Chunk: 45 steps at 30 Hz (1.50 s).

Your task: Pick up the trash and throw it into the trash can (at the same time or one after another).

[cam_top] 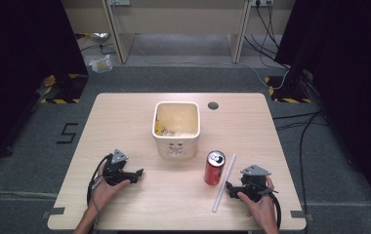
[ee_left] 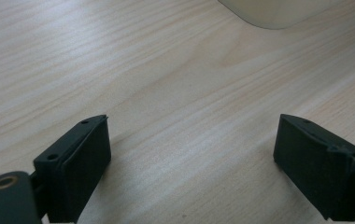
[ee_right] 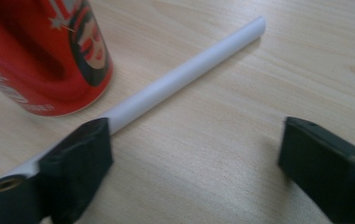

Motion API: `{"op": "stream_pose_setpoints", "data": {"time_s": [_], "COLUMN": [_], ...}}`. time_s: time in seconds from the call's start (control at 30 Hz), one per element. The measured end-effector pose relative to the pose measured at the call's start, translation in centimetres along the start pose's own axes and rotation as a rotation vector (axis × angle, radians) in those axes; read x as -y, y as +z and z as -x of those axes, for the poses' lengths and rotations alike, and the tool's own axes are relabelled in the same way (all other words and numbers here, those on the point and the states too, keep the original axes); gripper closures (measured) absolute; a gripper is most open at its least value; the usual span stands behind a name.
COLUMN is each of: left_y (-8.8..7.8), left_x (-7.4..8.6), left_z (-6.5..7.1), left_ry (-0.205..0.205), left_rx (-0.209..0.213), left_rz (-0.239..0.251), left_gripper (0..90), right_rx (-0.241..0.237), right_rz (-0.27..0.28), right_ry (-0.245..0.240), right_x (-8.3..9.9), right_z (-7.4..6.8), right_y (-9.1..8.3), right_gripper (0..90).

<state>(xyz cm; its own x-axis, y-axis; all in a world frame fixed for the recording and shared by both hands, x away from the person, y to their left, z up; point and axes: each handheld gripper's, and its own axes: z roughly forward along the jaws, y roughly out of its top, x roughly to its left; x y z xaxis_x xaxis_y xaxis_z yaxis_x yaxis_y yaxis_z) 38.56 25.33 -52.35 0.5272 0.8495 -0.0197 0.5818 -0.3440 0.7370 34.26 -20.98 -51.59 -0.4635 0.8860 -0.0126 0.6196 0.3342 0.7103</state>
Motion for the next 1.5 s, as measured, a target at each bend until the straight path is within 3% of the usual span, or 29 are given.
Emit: {"op": "stream_pose_setpoints", "data": {"time_s": [0.03, 0.1, 0.47, 0.77, 1.17, 1.5], "left_y": [0.0, 0.0, 0.0, 0.0, 0.0, 0.0], "left_x": [0.0, 0.0, 0.0, 0.0, 0.0, 0.0], "left_z": [0.0, 0.0, 0.0, 0.0, 0.0, 0.0], "left_ry": [0.0, 0.0, 0.0, 0.0, 0.0, 0.0], "left_rx": [0.0, 0.0, 0.0, 0.0, 0.0, 0.0], "left_rz": [0.0, 0.0, 0.0, 0.0, 0.0, 0.0], "left_gripper": [10.2, 10.2, 10.2, 10.2, 10.2, 10.2], "right_rx": [-0.007, -0.002, -0.024, -0.088, -0.141, -0.164], "right_rz": [0.009, 0.009, 0.065, 0.141, 0.173, 0.185], "right_ry": [0.001, -0.002, -0.011, -0.065, -0.113, -0.11], "right_x": [0.0, 0.0, -0.4, -1.6, -2.6, -3.0], "right_z": [-0.1, -0.2, -0.4, -2.2, -3.8, -4.1], "right_y": [-0.1, -0.3, -2.1, -4.0, -3.8, -2.7], "right_gripper": [18.5, 13.9, 15.3, 15.3, 15.3, 15.5]}}
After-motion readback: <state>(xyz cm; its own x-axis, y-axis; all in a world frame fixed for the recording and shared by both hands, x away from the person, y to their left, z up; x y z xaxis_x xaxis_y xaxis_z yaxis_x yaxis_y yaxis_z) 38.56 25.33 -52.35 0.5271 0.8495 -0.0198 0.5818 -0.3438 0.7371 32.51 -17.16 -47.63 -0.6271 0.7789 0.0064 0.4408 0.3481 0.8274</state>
